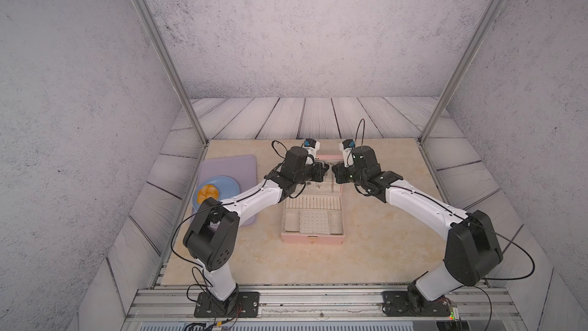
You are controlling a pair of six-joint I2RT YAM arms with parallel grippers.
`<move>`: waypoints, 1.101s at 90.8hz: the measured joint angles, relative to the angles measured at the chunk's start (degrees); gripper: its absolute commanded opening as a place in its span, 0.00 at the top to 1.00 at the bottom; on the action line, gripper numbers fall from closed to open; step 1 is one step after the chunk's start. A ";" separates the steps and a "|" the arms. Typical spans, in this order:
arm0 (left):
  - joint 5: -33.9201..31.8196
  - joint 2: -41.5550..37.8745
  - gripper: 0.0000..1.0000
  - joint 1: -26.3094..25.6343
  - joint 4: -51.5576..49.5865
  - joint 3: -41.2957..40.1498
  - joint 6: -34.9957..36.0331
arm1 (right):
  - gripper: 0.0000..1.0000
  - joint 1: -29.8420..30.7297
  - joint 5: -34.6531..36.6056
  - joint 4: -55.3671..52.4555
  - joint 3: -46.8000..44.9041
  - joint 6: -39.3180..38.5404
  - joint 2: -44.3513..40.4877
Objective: Put jewelry chain into jewelry box
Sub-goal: Hang the necklace on the jewelry box clasp.
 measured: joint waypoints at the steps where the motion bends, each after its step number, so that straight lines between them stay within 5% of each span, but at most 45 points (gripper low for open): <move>1: 0.00 0.00 0.96 0.00 -0.11 0.00 0.00 | 0.82 0.00 -0.02 0.00 0.00 0.02 0.00; 41: 0.26 0.00 0.76 -0.09 -1.36 0.00 -0.13 | 0.84 -0.13 0.00 0.04 -0.02 0.39 0.00; 72: 0.74 -0.07 0.72 -0.09 -1.44 -0.26 0.22 | 0.85 -0.46 -0.31 -0.09 -0.02 0.35 -0.13; 100: 3.32 -5.16 0.67 -0.09 -1.07 -4.42 2.49 | 0.73 -1.22 -2.16 -1.68 -2.95 -2.75 -7.82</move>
